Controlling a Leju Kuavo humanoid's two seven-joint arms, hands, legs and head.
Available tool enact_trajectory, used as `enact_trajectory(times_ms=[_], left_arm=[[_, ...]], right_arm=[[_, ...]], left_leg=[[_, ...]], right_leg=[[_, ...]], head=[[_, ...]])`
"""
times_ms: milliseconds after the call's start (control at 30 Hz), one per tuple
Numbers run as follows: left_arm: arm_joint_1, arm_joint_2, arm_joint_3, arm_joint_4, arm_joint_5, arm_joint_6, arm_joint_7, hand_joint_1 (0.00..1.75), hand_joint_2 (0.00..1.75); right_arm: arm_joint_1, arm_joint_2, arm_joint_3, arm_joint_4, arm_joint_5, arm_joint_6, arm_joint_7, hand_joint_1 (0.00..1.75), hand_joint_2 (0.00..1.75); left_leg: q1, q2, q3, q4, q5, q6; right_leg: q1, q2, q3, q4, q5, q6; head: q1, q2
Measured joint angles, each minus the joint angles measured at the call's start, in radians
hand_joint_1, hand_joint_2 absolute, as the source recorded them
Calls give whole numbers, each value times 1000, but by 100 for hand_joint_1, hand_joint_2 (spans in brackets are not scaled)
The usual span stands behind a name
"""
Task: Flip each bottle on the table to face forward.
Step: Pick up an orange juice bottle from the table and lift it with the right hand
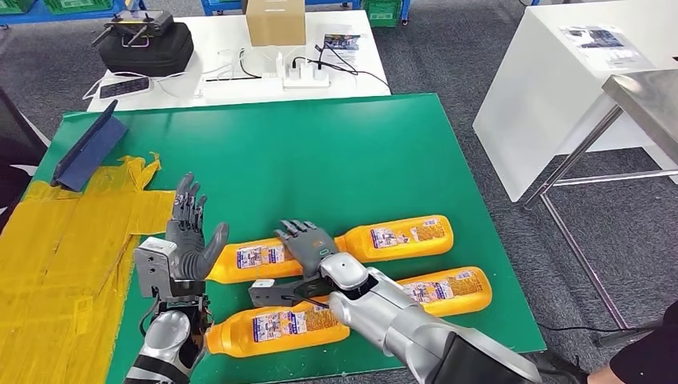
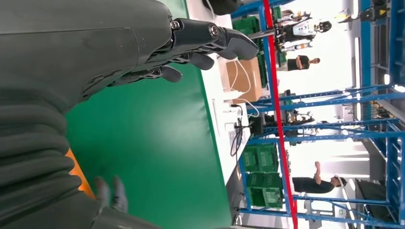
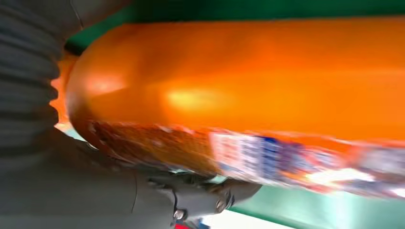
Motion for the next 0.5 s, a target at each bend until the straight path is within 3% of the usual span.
enact_trajectory(times_ms=[33, 67, 167, 200, 367, 500], left_arm=[[-1, -1, 0, 5, 2, 0, 0, 0, 175], [-2, -3, -1, 9, 3, -1, 0, 0, 175], [-3, -7, -4, 20, 6, -1, -2, 0, 175], [-4, -9, -5, 23, 8, -2, -3, 0, 175], [-3, -14, -9, 33, 16, -5, -8, 0, 175], [-3, -14, -14, 35, 21, -8, -11, 0, 175]], right_arm=[[-3, -2, -2, 8, 0, -3, 10, 4, 175], [-6, -5, -5, 15, -1, -8, 18, 21, 175], [-8, -13, -17, 29, -2, -31, 25, 119, 175], [-8, -17, -20, 32, -2, -44, 25, 138, 175], [-2, -36, -37, 45, 4, -139, 15, 165, 175], [6, -46, -47, 50, 14, -217, -4, 166, 175]], left_leg=[[0, 0, 0, 0, 0, 0], [0, 0, 0, 0, 0, 0], [0, 0, 1, 0, 0, 0], [0, 0, 1, 0, 0, 0], [0, 0, 0, 0, 1, 1], [0, 0, -1, 0, 1, 1]], right_leg=[[0, 0, 0, 0, 0, 0], [0, 0, 0, 0, 0, 0], [0, 0, 0, 0, 0, 0], [0, 0, 0, 0, 0, 0], [0, 0, 0, 0, 1, 1], [0, 0, 0, 0, 1, 1]], head=[[0, 0], [0, 0], [0, 0], [0, 0], [0, 0], [0, 0]])
